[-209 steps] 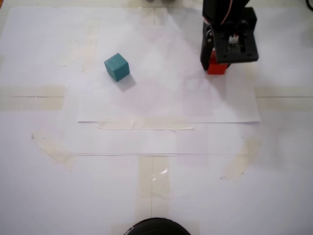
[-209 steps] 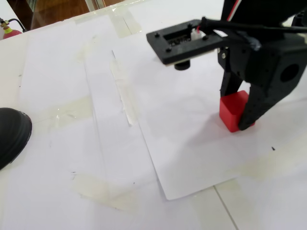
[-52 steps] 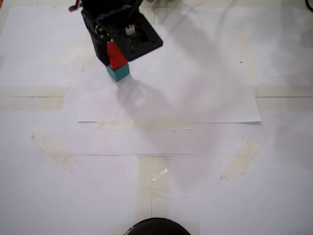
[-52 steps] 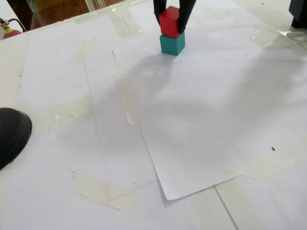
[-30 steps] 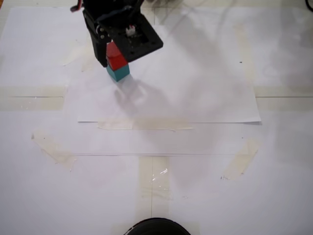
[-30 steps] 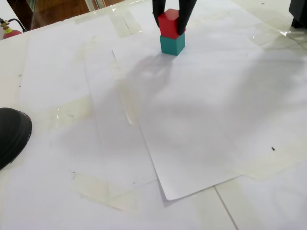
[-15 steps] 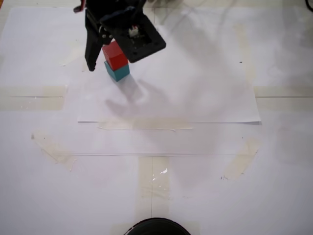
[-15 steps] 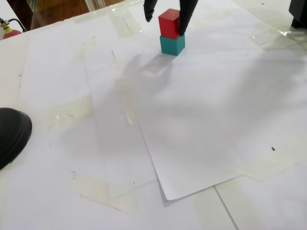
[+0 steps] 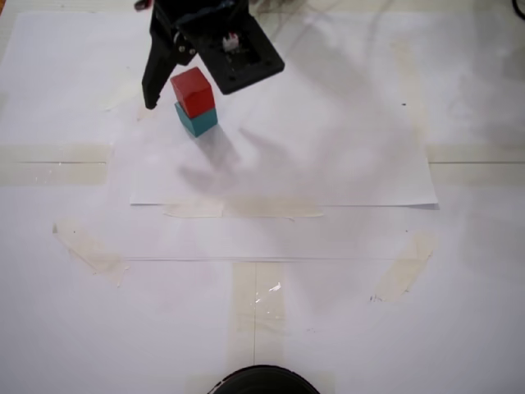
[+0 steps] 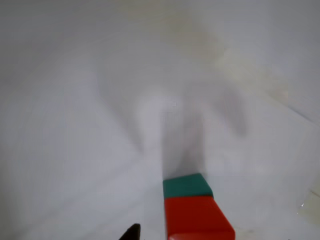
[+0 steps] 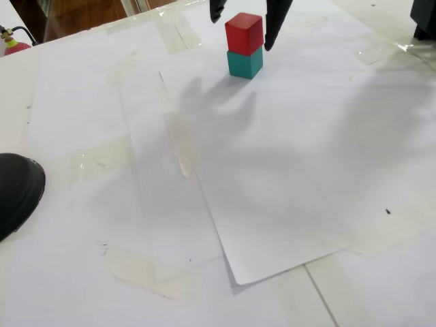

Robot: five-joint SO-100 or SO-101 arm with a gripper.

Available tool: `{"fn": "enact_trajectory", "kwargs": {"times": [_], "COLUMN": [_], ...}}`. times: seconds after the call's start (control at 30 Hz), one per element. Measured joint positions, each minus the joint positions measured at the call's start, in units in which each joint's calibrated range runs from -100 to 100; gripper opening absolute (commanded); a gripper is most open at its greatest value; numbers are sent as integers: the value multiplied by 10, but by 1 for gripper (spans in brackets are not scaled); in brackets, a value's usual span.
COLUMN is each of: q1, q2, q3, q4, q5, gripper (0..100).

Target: Put the red cube on the top of the blue cube.

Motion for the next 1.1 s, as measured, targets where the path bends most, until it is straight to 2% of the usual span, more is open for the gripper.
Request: {"fn": "enact_trajectory", "kwargs": {"times": [0.4, 0.73, 0.97, 1.1], "q1": [-25, -92, -170, -220], "q2": [-106, -321, -441, -495], "q3": [2, 66, 117, 175], "q4": [45, 102, 128, 110], "q5": [-41, -138, -221, -263], "gripper": [40, 36, 27, 17]}}
